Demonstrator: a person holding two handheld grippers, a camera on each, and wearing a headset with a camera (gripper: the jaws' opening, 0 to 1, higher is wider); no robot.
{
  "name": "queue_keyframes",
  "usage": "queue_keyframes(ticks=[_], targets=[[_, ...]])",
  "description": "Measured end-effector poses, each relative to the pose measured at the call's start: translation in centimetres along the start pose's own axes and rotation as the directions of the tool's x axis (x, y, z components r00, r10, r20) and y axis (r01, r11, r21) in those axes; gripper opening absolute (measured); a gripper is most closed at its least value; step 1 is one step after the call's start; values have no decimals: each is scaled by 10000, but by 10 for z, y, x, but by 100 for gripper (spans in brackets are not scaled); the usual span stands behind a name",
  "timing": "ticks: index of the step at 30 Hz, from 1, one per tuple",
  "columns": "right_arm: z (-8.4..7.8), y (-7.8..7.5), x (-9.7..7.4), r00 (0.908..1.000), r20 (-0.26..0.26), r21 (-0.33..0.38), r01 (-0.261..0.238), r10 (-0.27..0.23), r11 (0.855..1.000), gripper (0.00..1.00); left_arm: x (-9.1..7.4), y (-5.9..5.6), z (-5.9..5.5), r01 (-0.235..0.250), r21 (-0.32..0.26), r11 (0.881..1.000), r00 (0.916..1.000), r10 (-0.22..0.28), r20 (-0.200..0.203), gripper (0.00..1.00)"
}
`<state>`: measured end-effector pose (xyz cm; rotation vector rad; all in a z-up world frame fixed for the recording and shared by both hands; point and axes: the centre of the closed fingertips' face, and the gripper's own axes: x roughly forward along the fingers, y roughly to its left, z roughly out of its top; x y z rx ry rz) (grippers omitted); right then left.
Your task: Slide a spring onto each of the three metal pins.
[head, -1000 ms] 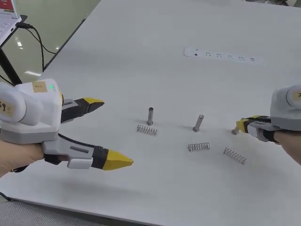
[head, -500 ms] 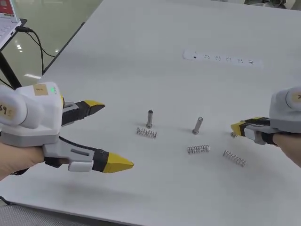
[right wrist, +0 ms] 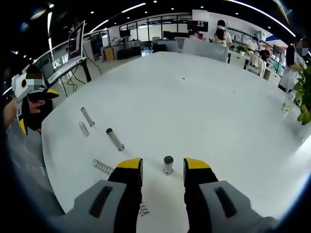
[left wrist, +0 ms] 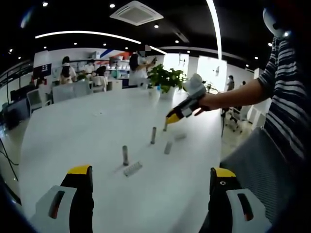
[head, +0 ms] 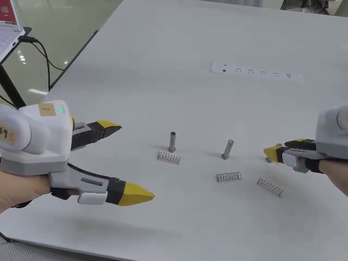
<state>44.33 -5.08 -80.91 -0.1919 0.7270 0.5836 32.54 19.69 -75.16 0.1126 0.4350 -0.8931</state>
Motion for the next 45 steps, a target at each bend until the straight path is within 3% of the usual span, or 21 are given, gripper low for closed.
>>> queue_keyframes(ticks=[11, 15, 21, 23, 31, 35, 37, 40, 45], targets=[[3, 2, -17, 9992, 299, -285, -254, 262, 9993, 36, 0, 1, 0, -24, 27, 10000, 10000, 24, -15, 98], [3, 4, -24, 9977, 370, -451, -551, 568, 9975, 36, 1, 1, -1, -26, 23, 10000, 10000, 26, -15, 98], [-12, 14, -30, 9943, -115, -1170, -1069, 1062, 9874, 35, 1, 1, 0, -25, 25, 10000, 10000, 25, 12, 98], [-15, 24, -32, 9877, -112, -1177, -1559, 1557, 9807, 34, 0, 2, 1, -61, 0, 10000, 10000, 61, 39, 98], [-31, 39, -33, 9715, -997, -2297, -2327, 2150, 9450, 31, 0, 2, 1, -45, 39, 10000, 10000, 45, 36, 98], [-39, 44, -32, 9631, -1460, -2753, -2590, 2261, 9258, 30, 0, 2, 2, -15, 49, 10000, 10000, 15, 42, 98], [-47, 48, -33, 9518, -1958, -3205, -2898, 2363, 9018, 28, 1, 1, 2, -2, 64, 10000, 10000, 2, 35, 98], [-55, 48, -31, 9469, -2349, -3814, -2977, 2197, 8752, 24, 1, 1, 3, 25, 78, 10000, 10000, -25, 40, 98], [-64, 49, -26, 9396, -2684, -4014, -3096, 2125, 8620, 23, 2, -1, 3, 102, 87, 9999, 9999, -102, 11, 98]])
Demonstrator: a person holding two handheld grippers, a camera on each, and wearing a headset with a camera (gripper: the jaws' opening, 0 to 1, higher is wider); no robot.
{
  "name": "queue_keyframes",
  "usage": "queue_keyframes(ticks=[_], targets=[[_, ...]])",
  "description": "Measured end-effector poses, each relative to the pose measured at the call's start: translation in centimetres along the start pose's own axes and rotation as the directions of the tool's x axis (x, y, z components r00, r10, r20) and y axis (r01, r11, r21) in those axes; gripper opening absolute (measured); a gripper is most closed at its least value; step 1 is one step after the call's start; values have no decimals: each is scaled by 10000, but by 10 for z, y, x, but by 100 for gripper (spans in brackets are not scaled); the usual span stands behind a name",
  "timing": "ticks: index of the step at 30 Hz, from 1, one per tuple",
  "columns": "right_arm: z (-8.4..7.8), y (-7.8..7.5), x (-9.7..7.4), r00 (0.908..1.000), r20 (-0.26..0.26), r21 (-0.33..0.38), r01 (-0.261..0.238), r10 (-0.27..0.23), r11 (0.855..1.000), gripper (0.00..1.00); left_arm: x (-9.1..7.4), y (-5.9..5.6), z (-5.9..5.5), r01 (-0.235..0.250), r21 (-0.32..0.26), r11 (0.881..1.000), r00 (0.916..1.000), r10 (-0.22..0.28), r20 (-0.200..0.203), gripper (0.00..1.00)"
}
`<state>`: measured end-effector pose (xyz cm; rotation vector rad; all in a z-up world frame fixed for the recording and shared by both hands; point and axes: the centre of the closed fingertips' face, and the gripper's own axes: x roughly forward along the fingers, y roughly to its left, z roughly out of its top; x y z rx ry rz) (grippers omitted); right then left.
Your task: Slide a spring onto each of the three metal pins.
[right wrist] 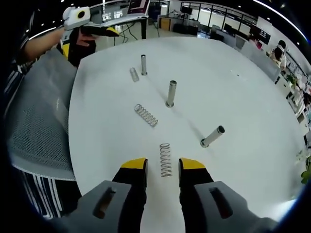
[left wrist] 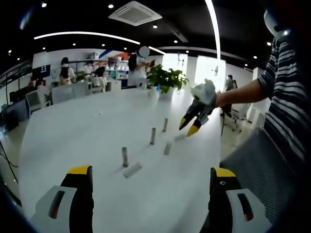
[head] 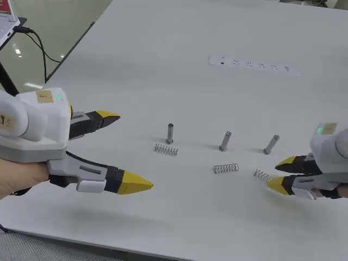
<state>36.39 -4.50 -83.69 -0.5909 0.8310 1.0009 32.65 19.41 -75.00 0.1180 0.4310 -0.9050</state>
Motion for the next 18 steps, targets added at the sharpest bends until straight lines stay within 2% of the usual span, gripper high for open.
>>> queue_keyframes(ticks=[3, 6, 18], targets=[[-3, 1, 3, 9999, -125, -159, -113, 111, 9998, 22, 0, -1, -1, 24, 12, 10000, 10000, -24, -24, 98], [-10, -2, 6, 9990, -442, -718, -12, -20, 9974, 20, 0, 0, -1, 21, 8, 10000, 10000, -21, -41, 98], [-16, -4, 10, 9974, -714, -964, -121, 52, 9953, 17, 1, -2, -2, 106, 7, 9999, 9999, -106, -85, 98]])
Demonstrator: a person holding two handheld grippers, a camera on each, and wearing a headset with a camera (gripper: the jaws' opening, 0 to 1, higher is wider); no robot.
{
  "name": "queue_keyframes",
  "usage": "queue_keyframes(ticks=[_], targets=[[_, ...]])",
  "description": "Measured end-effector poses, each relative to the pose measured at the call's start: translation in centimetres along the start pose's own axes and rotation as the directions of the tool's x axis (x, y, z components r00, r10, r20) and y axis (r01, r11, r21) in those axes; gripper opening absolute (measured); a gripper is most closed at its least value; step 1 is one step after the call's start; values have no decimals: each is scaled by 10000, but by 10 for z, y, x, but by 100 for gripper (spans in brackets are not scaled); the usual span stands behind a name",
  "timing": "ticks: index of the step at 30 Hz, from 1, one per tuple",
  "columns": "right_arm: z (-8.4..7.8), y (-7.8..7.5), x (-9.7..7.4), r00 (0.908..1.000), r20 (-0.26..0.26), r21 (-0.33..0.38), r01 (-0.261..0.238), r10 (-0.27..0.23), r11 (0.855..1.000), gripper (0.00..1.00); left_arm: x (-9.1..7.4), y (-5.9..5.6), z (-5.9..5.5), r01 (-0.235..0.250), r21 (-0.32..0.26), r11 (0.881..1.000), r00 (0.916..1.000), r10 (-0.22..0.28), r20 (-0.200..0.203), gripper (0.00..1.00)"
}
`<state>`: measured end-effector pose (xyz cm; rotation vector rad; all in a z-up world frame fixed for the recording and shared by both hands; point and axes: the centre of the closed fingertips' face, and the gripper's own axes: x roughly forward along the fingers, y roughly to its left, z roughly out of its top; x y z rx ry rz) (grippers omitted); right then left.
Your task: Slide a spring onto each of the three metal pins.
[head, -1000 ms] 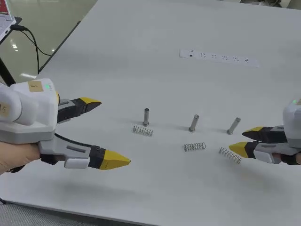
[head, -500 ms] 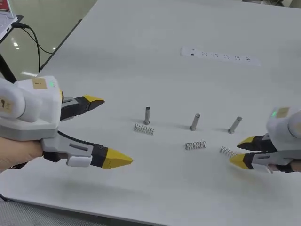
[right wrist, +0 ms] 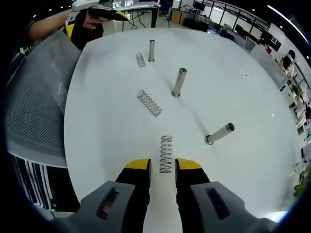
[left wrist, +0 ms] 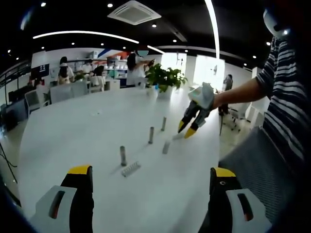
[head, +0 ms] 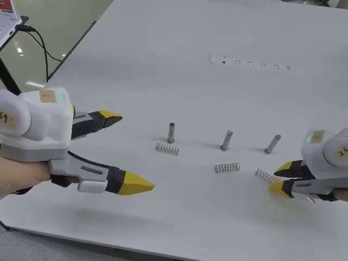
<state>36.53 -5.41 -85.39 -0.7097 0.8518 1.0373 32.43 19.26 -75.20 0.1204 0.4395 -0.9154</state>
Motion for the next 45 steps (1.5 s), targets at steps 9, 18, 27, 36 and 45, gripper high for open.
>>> queue_keyframes(ticks=[9, 18, 27, 36, 45], targets=[[-8, -5, 6, 9996, -245, 10, 168, -167, 9999, 15, 4, -5, -1, 152, 101, 9998, 9998, -151, -139, 97], [-9, -4, 3, 9993, -192, -412, 324, -332, 9986, 8, 8, -9, -3, 318, 146, 9994, 9991, -314, -276, 97], [30, 1, -20, 9953, 824, -885, 580, -507, 9944, 8, 20, -22, 0, 765, 248, 9968, 9969, -759, -223, 89], [66, 28, -26, 9915, 1297, -2228, 223, 70, 9746, 8, 36, -37, 7, 1341, 304, 9905, 9910, -1340, -77, 81], [77, 44, -27, 9903, 1327, -3101, 20, 412, 9507, 8, 62, -58, 7, 2128, 522, 9757, 9771, -2122, -169, 72]])
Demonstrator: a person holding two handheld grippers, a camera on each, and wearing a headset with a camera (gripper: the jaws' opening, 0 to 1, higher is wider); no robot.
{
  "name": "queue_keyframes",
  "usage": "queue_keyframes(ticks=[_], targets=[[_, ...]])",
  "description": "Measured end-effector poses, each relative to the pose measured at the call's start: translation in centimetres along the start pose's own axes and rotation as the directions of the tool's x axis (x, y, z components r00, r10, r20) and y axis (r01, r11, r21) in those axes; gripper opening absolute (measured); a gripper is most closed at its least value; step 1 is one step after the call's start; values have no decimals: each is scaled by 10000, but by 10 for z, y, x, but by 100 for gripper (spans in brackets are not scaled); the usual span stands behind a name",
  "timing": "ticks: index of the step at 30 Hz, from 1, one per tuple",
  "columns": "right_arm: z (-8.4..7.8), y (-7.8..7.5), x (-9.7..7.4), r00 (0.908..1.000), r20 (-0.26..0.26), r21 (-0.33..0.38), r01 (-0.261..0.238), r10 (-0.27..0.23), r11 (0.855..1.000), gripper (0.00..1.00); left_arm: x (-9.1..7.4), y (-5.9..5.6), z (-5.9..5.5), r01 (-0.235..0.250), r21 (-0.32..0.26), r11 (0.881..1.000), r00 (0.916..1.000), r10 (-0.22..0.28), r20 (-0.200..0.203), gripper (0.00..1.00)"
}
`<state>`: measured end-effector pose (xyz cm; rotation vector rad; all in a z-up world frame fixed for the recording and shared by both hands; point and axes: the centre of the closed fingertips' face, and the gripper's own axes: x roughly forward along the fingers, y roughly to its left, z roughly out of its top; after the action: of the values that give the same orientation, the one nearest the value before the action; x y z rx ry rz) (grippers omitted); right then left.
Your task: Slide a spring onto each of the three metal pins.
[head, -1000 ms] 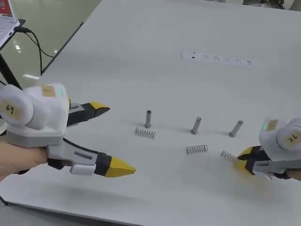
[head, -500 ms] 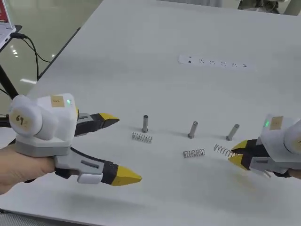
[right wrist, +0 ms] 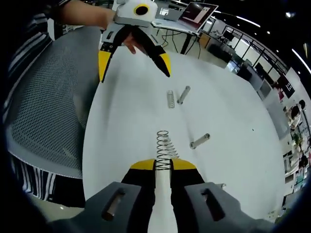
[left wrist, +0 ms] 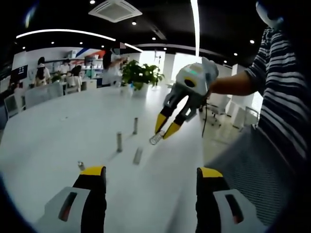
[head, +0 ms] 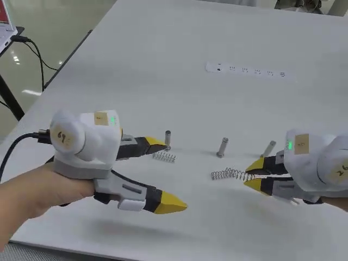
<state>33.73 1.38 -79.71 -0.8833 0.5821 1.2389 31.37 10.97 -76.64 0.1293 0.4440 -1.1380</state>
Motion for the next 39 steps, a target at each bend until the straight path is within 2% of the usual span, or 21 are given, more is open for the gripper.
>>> queue_keyframes(ticks=[4, 6, 8, 11, 16, 21, 29, 39], targets=[[4, 3, -1, 9998, 172, 55, -91, 90, 9999, 8, 13, -1, 4, 150, 110, 9998, 9999, -150, 14, 65], [6, 5, -1, 9997, 231, 24, -127, 127, 9999, 8, 18, 0, 7, 134, 112, 9998, 9999, -135, 75, 56], [9, 7, -1, 9994, 312, -43, -178, 180, 9998, 8, 25, -3, 12, 273, 124, 9996, 9990, -277, 338, 49], [12, 9, -1, 9990, 383, -170, -205, 211, 9996, 8, 35, -8, 16, 500, 88, 9987, 9970, -505, 579, 47], [18, 10, -5, 9979, 592, -300, -261, 279, 9992, 8, 46, -13, 15, 775, 292, 9966, 9955, -789, 520, 39], [25, 15, -8, 9956, 824, -512, -411, 452, 9978, 8, 52, -17, 18, 943, 453, 9945, 9928, -973, 703, 28], [29, 17, -12, 9940, 899, -700, -552, 615, 9960, 8, 57, -20, 26, 1098, 535, 9925, 9873, -1151, 1091, 17], [32, 17, -16, 9926, 1006, -763, -599, 675, 9953, 8, 61, -24, 29, 1262, 782, 9889, 9839, -1349, 1176, 6]])
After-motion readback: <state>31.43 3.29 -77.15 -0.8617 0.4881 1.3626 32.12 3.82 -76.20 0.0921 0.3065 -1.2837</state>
